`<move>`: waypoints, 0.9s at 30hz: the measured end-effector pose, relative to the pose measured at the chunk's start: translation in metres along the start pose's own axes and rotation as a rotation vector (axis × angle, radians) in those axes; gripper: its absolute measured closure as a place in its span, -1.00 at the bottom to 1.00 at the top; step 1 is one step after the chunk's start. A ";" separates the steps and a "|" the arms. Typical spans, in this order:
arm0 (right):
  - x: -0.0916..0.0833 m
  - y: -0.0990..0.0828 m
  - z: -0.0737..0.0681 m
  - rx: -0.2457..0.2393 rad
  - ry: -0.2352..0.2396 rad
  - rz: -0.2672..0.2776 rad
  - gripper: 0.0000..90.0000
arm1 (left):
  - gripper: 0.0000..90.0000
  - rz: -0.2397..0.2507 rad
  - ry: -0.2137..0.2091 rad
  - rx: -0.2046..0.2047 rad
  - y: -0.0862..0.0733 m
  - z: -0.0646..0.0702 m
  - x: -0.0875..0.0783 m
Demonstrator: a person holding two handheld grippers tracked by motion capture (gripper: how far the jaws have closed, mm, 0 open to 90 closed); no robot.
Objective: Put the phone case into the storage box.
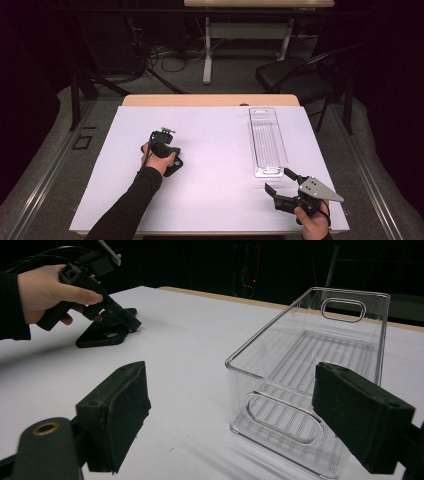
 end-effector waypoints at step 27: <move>0.001 -0.001 0.000 0.014 0.004 -0.003 -0.68 | 1.00 0.050 -0.038 -0.006 -0.065 -0.001 -0.037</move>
Point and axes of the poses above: each handheld gripper's, and its own axes: x roughly forward along the jaws, y roughly out of its top, z roughly to its right, the point moved 3 cm from there along x, roughly forward along the jaws, and after that the axes turned 4 degrees about -x, right-handed, at the moved point
